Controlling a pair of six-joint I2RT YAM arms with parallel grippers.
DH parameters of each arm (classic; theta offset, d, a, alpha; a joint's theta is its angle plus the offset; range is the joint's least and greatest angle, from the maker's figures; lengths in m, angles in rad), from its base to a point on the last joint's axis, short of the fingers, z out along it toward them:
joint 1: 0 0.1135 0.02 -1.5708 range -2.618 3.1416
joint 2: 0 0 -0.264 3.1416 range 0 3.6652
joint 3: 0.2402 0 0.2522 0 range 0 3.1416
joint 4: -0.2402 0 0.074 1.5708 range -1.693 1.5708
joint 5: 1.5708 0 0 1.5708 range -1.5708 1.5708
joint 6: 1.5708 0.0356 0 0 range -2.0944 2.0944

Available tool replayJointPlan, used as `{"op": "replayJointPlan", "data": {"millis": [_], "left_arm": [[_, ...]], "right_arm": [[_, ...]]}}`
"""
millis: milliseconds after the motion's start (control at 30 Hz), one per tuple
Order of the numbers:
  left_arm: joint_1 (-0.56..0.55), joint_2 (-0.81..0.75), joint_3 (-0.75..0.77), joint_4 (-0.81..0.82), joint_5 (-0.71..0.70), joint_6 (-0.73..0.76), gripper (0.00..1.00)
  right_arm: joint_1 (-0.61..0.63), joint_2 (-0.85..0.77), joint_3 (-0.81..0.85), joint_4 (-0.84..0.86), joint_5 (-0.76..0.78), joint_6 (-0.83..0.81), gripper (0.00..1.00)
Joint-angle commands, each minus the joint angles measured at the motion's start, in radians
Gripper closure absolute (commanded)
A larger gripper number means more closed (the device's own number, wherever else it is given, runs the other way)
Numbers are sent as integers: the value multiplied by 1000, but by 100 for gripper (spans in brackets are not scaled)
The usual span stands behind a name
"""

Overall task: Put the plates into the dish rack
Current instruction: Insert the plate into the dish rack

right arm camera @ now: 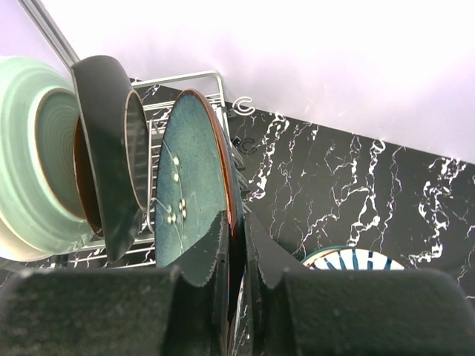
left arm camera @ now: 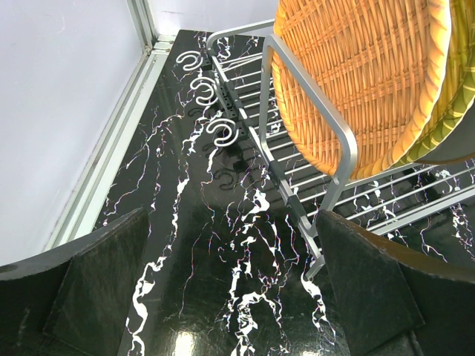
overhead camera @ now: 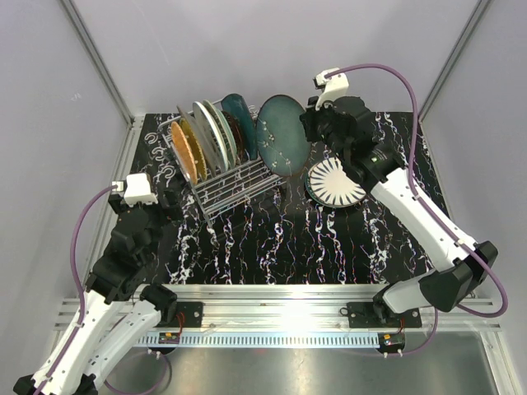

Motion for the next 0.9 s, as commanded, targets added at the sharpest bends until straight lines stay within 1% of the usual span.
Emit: {"op": "replayJointPlan", "data": {"millis": [0,267,500,567,700,867], "left_arm": [[1,-9,-1,45,-5,3,1],[1,-15,-1,45,-4,3,1],[1,-21,-1,45,-1,3,1],[0,-23,-1,45,-2,5,1],[1,-23,-1,47,-1,3,1],[0,-26,-1,48,4,3,1]], "right_arm": [[39,-6,101,161,-8,20,100],[63,41,155,149,10,-13,100],[85,121,248,117,9,-44,100],[91,135,258,117,18,-71,100],[94,152,258,135,22,-75,100],[102,193,298,128,22,-85,100]]}}
